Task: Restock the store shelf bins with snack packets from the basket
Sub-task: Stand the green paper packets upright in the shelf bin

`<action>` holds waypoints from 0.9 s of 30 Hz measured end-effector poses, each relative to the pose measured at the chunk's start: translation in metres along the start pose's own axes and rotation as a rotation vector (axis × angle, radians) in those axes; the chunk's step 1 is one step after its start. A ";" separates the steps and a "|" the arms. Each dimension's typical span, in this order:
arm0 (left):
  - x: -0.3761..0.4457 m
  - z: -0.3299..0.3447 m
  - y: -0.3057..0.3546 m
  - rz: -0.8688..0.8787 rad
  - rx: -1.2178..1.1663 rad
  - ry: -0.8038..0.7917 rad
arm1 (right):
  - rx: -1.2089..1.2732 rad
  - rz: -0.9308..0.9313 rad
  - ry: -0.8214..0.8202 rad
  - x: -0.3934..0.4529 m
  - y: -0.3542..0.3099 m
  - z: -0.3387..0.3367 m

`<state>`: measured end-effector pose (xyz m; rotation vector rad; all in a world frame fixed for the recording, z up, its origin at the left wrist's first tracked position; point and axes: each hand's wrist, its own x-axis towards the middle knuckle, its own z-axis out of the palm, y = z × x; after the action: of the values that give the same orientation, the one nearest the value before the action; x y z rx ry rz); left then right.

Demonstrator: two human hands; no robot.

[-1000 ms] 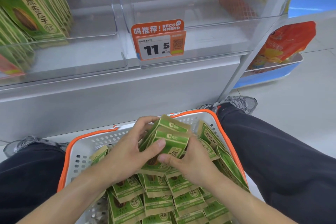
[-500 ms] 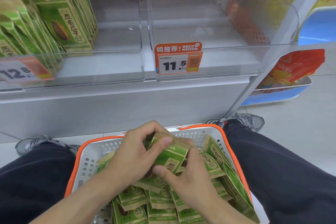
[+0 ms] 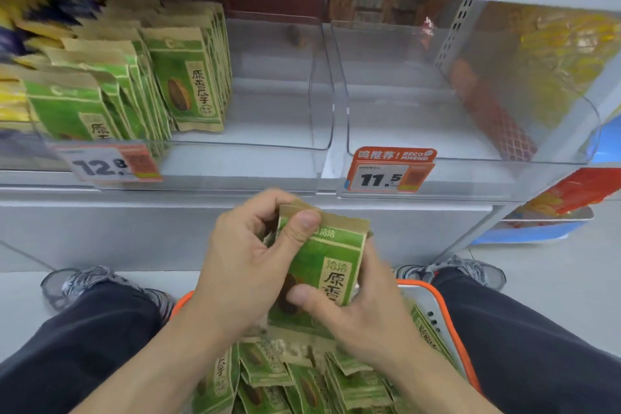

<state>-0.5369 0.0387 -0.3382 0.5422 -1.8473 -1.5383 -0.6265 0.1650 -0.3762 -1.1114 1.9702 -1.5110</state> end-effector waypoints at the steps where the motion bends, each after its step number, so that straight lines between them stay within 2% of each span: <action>1: 0.005 -0.007 0.004 0.009 -0.029 0.031 | 0.017 -0.019 -0.019 0.010 -0.006 0.006; 4: 0.018 -0.028 0.018 -0.013 -0.158 0.123 | 0.026 -0.125 -0.006 0.039 -0.029 0.024; 6: 0.025 -0.048 0.023 0.018 -0.155 0.178 | -0.011 -0.220 0.022 0.063 -0.053 0.035; 9: 0.036 -0.080 0.018 0.089 0.028 0.336 | -0.074 -0.361 0.083 0.106 -0.086 0.044; 12: 0.042 -0.108 0.011 0.073 0.217 0.625 | -0.115 -0.411 0.096 0.148 -0.108 0.055; 15: 0.046 -0.130 -0.003 0.050 0.359 0.808 | -0.123 -0.294 0.049 0.191 -0.109 0.074; 18: 0.056 -0.143 -0.024 -0.024 0.506 0.792 | -0.103 -0.061 0.039 0.233 -0.092 0.096; 21: 0.063 -0.142 -0.034 -0.046 0.477 0.791 | -0.097 0.113 -0.004 0.262 -0.074 0.113; 23: 0.065 -0.139 -0.035 -0.033 0.449 0.814 | -0.183 0.144 -0.019 0.269 -0.066 0.123; 27: 0.066 -0.136 -0.038 -0.038 0.397 0.828 | -0.537 0.180 -0.015 0.269 -0.072 0.130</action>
<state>-0.4892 -0.1093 -0.3489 1.1886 -1.4565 -0.7530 -0.6665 -0.1329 -0.3139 -1.0929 2.4667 -0.8990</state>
